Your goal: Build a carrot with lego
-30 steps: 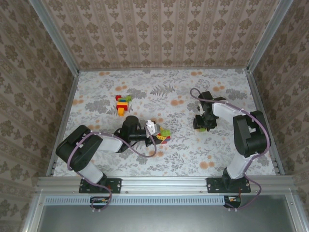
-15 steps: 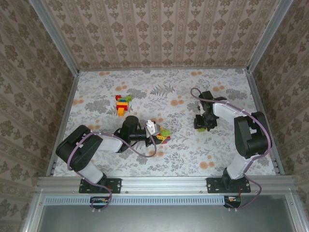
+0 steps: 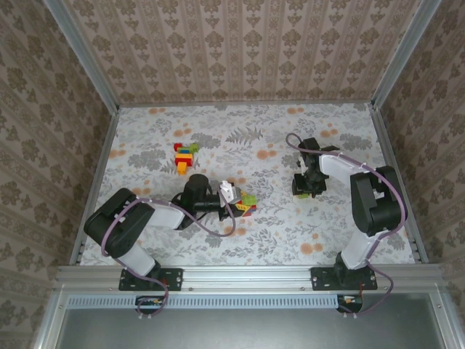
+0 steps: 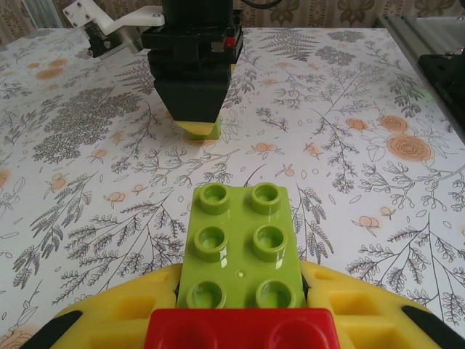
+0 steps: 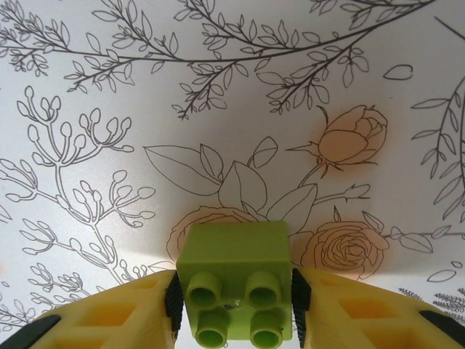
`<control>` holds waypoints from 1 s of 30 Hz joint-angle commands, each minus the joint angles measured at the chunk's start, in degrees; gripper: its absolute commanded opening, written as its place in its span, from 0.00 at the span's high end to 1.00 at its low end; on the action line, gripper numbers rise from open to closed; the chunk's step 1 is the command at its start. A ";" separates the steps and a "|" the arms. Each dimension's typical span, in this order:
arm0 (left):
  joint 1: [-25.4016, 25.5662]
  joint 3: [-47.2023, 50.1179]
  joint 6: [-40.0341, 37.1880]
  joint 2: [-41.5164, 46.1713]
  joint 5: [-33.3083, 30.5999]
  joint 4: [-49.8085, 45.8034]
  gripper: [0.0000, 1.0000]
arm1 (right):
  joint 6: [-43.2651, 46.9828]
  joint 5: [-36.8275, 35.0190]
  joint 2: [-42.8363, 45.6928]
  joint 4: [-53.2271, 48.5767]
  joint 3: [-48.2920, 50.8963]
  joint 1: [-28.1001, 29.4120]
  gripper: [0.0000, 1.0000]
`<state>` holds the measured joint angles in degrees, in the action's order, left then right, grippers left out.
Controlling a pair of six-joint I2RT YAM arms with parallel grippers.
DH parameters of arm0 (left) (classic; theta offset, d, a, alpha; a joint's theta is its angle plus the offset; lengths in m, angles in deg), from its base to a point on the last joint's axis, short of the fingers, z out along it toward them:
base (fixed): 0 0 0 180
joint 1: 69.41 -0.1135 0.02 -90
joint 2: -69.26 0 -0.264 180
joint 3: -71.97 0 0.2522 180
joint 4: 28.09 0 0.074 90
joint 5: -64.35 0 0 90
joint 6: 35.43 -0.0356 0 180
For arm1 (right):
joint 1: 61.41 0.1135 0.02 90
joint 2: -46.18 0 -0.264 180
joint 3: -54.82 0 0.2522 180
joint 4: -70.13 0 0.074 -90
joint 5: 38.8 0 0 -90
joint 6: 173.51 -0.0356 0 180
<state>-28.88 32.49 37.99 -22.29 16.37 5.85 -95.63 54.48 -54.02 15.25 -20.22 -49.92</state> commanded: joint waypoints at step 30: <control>0.03 0.49 -1.86 -2.00 -2.47 -6.57 0.81 | -24.08 0.09 14.74 -13.58 -11.41 27.73 0.73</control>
<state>-28.88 32.49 37.99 -22.29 16.39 5.83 -113.51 54.68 -38.39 1.85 -30.62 -23.89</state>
